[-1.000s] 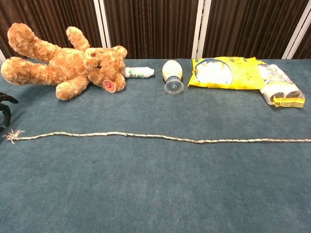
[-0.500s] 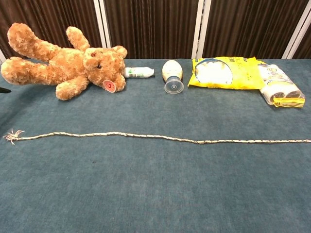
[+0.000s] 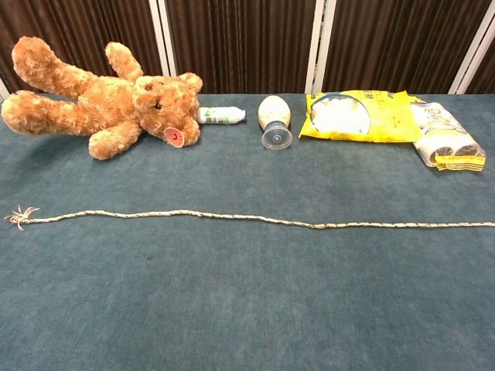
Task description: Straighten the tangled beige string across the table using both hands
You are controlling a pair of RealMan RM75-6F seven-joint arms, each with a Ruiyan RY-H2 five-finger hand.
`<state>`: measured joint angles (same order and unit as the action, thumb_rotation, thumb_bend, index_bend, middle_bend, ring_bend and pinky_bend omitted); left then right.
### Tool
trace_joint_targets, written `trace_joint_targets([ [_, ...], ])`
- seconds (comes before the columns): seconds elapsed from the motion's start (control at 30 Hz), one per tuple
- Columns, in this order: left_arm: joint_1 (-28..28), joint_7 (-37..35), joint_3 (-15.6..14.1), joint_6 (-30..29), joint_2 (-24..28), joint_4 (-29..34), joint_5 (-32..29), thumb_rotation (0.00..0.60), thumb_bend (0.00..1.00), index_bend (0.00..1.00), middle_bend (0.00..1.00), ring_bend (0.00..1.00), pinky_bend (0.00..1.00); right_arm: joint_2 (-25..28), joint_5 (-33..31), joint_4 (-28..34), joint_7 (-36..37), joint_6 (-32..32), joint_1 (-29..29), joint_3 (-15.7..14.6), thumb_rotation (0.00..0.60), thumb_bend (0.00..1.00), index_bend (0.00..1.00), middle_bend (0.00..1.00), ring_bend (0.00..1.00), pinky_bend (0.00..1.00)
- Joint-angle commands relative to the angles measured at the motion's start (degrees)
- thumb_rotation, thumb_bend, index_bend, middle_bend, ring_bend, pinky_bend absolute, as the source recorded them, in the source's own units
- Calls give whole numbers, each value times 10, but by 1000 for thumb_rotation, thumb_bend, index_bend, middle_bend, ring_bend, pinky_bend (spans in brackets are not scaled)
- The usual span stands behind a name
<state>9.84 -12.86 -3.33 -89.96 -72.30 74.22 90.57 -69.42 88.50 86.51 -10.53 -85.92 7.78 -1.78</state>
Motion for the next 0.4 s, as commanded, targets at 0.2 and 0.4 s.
trace_joint_targets([
  [0.2, -47, 72, -19, -7, 34, 36, 1, 600, 412, 0, 0, 0, 51, 6, 33, -32, 67, -43, -42, -18, 600, 347, 0, 0, 0, 0],
  [0.4, -52, 83, -21, -15, 40, 52, 19, 600, 412, 0, 0, 0, 52, 4, 55, -31, 57, -53, -50, -24, 600, 346, 0, 0, 0, 0],
])
